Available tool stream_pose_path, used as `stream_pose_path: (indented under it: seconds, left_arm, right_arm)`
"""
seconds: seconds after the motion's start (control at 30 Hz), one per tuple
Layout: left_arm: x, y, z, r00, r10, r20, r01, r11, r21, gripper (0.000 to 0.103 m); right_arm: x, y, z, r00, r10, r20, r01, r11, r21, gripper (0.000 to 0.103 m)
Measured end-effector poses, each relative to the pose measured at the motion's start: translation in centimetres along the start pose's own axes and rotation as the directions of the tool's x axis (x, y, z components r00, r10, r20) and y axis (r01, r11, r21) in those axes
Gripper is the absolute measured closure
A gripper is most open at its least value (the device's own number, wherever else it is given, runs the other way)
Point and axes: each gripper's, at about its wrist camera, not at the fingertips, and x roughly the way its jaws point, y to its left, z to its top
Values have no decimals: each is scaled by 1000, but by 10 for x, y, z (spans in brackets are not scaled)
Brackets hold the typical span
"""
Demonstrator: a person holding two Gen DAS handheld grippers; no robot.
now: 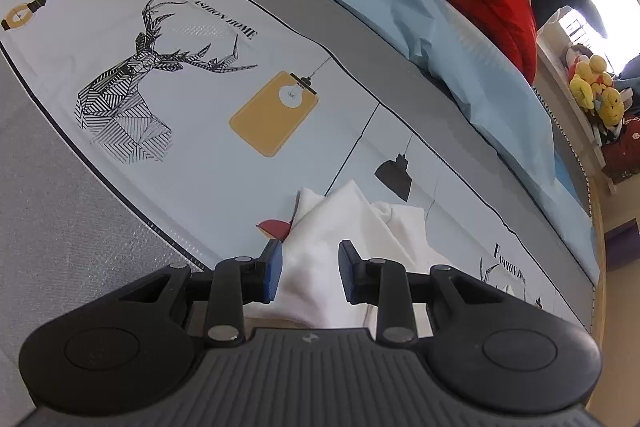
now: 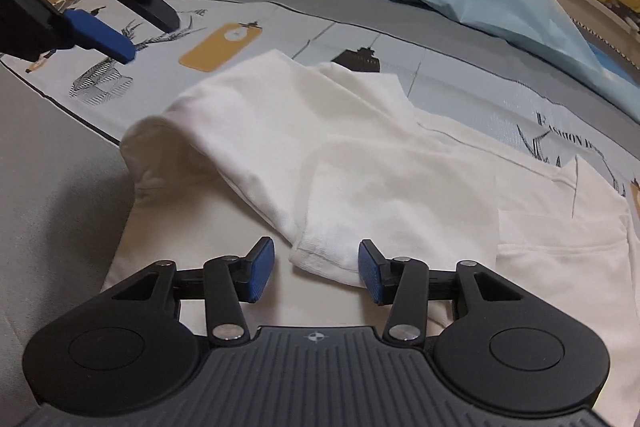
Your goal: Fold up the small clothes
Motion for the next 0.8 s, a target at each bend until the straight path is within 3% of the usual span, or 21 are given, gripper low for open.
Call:
stream_pose_path:
  seconds: [0.03,0.13,0.23,0.3,0.37,0.43,0.5,0.63,0.73,0.8]
  left_arm:
    - [-1,1,1,1000,1,4,-1,1000,-1,70]
    - [-3,5,6,1000,7,14,-7,1000,-3,70]
    - [-4,7,9,1000,11,20,-11,1000,-3,70]
    - [-4,6,9,1000,7,19,-7,1000,4,70]
    - [-3,5,8,1000,2,11,-2,1000,26,70]
    - [-1,5,7,1000,-4,0,4,999,40,70]
    - [2,4,5,1000,-2,-10,3,999,50,70]
    - [10,0,0,999,-4,-40,7,997,78,70]
    - [19,-7,-9,997,-18,-80,26,994,104,70]
    - [25,-12,-15,995,-17,-99,29,991,128,70]
  right_arm:
    - [-4,-6,1,1000,22,12,-23,999,38,92]
    - [-26,-31,6,992,70,109,-87,983,162,97]
    - [-68,-71,7,954,89,285,-176,939,295,97]
    - [-95,-108,0,916,48,398,-228,879,418,98]
    - [-115,-144,-15,888,-70,454,-211,816,538,98]
    - [-126,-180,-35,888,-205,411,-135,739,660,98]
    - [-128,-216,-59,899,-309,312,-46,639,768,98]
    - [-127,-261,-98,902,-417,112,107,467,878,98]
    - [-123,-276,-118,910,-413,40,141,398,907,98]
    - [-120,-279,-123,913,-406,34,138,385,912,98]
